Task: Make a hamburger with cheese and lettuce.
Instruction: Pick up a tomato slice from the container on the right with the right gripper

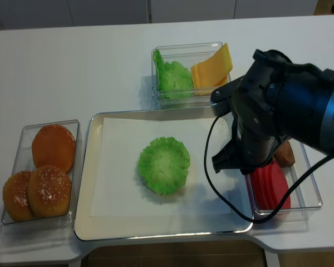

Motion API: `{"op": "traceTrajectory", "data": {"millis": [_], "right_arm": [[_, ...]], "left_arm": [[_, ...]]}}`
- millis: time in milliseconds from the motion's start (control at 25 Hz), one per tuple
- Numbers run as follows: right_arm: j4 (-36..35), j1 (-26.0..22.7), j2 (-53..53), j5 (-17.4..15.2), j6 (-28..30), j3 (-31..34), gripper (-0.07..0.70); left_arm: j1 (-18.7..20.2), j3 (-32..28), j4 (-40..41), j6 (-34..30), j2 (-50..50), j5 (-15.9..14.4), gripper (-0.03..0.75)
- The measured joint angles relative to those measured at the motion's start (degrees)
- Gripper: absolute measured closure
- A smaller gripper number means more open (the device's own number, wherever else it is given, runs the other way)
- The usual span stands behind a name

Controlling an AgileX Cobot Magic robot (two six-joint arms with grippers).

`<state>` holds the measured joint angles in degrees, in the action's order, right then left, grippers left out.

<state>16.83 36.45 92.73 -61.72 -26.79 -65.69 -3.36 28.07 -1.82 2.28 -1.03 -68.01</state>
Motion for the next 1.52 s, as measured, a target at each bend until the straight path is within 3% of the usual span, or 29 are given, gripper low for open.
{"op": "traceTrajectory", "data": {"millis": [1040,1520], "right_arm": [[-1.25,0.0,-5.16,-0.83,-0.26,0.0,0.573],[-2.55,-1.69,-14.99,-1.66,-0.16,-0.1,0.573]], "left_arm": [[0.0,0.0,0.0,0.0,0.0,0.0,0.358],[0.0,0.0,0.0,0.0,0.0,0.0,0.358]]}}
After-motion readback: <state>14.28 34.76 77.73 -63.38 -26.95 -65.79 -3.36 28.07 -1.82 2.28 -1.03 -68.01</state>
